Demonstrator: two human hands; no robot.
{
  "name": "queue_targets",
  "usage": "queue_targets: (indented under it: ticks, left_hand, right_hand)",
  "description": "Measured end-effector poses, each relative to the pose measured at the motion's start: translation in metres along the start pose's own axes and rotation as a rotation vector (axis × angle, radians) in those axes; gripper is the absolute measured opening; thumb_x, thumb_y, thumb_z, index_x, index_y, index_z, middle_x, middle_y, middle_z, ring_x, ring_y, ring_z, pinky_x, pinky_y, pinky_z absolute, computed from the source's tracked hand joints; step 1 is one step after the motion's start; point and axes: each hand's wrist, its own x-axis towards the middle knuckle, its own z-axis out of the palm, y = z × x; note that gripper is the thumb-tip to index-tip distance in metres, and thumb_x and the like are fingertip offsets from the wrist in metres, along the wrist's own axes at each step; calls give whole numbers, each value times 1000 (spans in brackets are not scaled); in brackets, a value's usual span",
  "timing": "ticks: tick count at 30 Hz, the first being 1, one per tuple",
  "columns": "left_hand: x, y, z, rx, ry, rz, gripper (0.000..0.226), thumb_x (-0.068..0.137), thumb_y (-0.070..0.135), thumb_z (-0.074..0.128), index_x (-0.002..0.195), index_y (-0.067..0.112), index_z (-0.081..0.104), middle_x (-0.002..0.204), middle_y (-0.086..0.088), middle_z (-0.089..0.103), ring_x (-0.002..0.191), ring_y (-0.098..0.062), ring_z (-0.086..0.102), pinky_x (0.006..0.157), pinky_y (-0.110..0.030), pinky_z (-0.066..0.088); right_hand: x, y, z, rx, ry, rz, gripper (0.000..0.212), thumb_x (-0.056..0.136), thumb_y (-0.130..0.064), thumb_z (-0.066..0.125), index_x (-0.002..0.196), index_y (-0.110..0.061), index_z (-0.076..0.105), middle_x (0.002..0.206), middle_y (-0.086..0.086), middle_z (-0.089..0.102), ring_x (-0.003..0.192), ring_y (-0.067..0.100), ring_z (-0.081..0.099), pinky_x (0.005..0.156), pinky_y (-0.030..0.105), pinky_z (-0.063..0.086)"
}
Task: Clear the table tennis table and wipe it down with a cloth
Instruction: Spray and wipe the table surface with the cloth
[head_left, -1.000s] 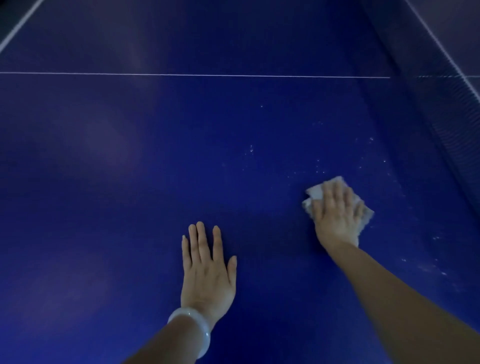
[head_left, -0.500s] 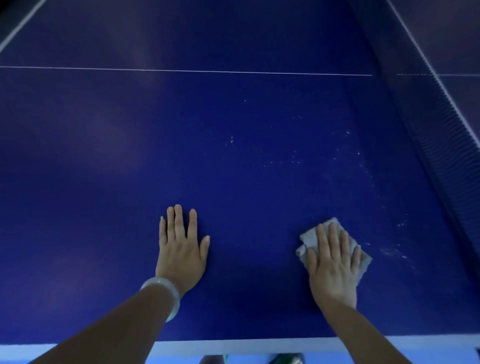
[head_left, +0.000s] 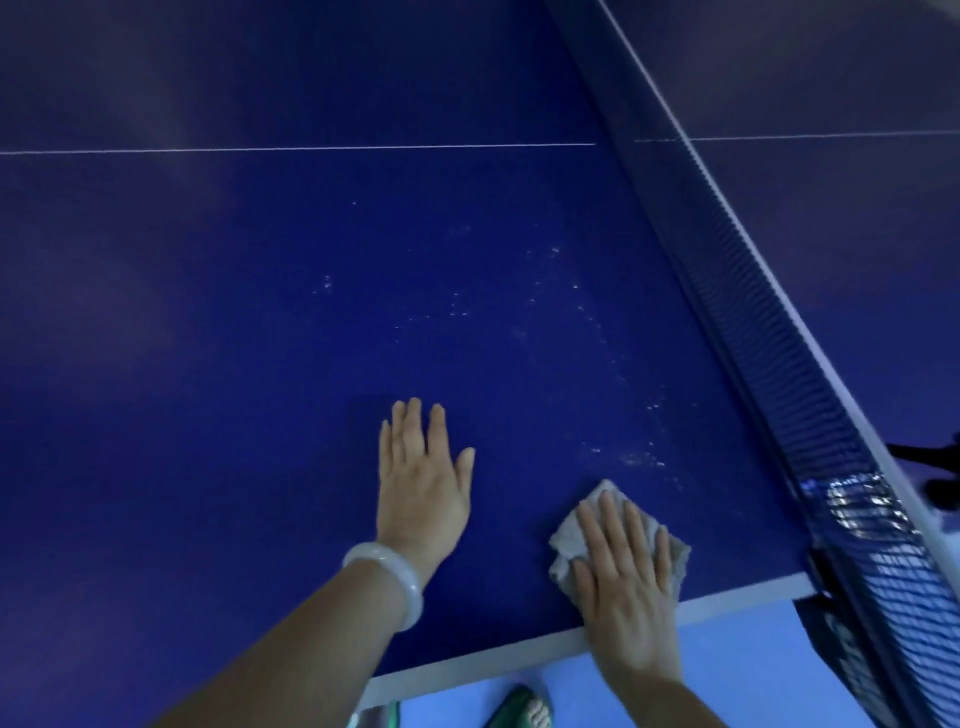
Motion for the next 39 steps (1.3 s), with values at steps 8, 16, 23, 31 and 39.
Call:
queue_targets:
  ticks: [8, 16, 23, 31, 39]
  left_hand:
    - [-12, 23, 34, 202, 29, -55, 66, 102, 44, 16, 152, 2, 20, 158, -25, 13, 148, -37, 10, 120, -53, 8]
    - [-11, 27, 33, 203, 26, -76, 69, 97, 43, 25, 151, 1, 20, 158, -24, 13, 148, -36, 8, 121, -52, 7]
    - [-11, 29, 34, 192, 29, -83, 69, 97, 44, 23, 152, 2, 18, 159, -22, 9, 149, -34, 4, 121, -50, 2]
    - [-12, 30, 33, 186, 44, -88, 67, 98, 41, 29, 151, 0, 23, 158, -24, 13, 148, -36, 9, 120, -52, 7]
    - [-12, 30, 31, 173, 74, -69, 72, 95, 45, 18, 148, -2, 29, 155, -27, 21, 146, -40, 16, 120, -54, 10]
  right_hand:
    - [-4, 11, 1, 59, 46, -39, 53, 101, -41, 28, 149, -22, 37, 160, 0, 26, 149, 22, 18, 117, 52, 15]
    - [15, 103, -15, 43, 66, 370, 64, 98, -54, 6, 153, -25, 22, 162, -3, 11, 150, 18, 5, 121, 54, 5]
    - [55, 85, -11, 43, 7, 394, 66, 94, -54, -1, 156, -33, 8, 162, -9, -10, 150, 17, -12, 119, 52, -10]
    - [28, 119, -16, 34, 30, 356, 62, 97, -55, 7, 154, -31, 14, 163, -7, 6, 151, 16, -1, 121, 52, 2]
    - [89, 105, -21, 68, 6, 216, 59, 101, -51, 6, 156, -29, 7, 163, -5, -7, 150, 20, -10, 122, 49, -4]
